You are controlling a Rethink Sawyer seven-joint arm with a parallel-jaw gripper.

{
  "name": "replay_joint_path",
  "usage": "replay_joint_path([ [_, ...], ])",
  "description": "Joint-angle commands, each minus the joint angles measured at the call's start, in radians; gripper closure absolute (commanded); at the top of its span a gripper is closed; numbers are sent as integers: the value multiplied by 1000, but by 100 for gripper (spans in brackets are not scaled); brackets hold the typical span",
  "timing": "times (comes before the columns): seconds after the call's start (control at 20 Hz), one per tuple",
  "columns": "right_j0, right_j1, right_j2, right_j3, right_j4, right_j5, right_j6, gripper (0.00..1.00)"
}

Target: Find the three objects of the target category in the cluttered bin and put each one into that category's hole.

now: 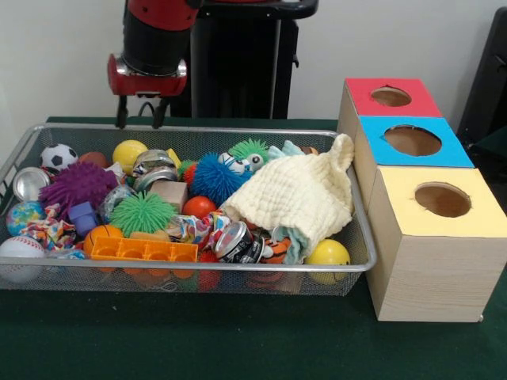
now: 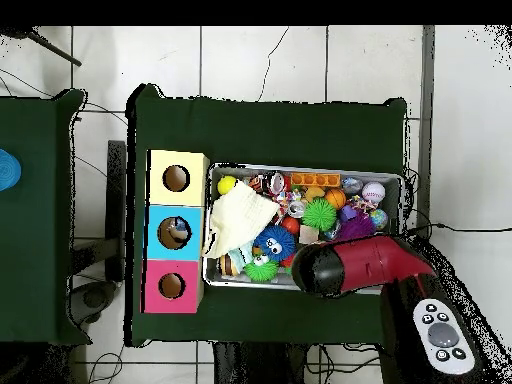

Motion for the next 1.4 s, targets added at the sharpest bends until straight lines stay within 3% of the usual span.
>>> replay_joint_path([
  [0.05,-17,64,-29,-116,-186,-20,-139,0],
  [0.35,-19,135,-43,-155,-289,-115,-47,0],
  [0.65,-38,212,-44,-197,-340,-202,-1,0],
  [1.05,-98,370,-49,-244,-282,-292,75,0],
  [1.4,-137,526,-51,-333,-229,-307,49,0],
])
